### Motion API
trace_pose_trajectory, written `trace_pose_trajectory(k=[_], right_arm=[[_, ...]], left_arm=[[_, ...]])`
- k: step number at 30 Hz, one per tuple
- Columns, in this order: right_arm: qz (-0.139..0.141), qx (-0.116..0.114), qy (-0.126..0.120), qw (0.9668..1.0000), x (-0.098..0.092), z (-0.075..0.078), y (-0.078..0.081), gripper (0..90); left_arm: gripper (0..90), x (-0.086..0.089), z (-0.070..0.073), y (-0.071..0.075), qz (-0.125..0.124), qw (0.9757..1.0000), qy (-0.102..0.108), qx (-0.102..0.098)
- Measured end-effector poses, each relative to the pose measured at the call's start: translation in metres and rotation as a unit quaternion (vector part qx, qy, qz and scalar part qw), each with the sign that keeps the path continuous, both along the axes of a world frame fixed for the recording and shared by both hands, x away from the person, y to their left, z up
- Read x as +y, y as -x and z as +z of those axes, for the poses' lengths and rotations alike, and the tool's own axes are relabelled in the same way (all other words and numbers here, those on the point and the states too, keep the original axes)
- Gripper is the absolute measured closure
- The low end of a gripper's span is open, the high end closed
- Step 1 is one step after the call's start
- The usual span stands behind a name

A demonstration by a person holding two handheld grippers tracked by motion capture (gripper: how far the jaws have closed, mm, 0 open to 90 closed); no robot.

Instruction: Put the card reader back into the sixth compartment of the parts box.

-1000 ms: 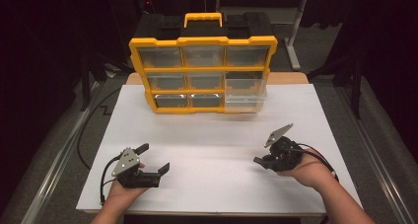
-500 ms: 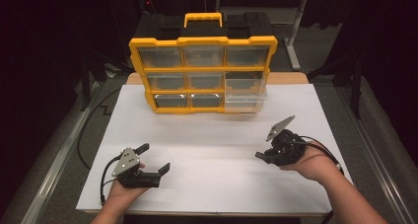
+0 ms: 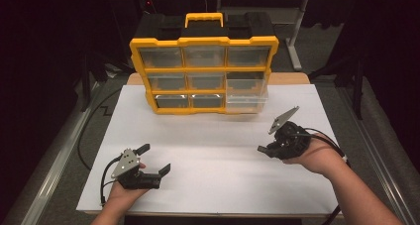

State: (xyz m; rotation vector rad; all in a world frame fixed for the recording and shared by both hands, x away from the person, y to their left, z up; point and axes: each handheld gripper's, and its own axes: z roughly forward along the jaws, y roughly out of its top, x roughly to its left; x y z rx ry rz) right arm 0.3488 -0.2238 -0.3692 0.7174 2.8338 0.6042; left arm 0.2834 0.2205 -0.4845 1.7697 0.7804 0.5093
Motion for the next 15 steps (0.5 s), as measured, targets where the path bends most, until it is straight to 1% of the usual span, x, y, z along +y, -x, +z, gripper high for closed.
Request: trace_pose_trajectory(k=[8, 15], right_arm=[[0.003, -0.006, 0.001, 1.0000, 0.000, 0.014, -0.002, 74.2], [0.003, -0.012, 0.003, 0.9999, 0.001, 0.029, -0.004, 74.3]], left_arm=[[0.4, 0.000, 0.000, 0.001, -0.003, 1.0000, -0.001, -0.002], [0.4, -0.001, 0.000, 0.001, -0.005, 1.0000, 0.000, -0.002]])
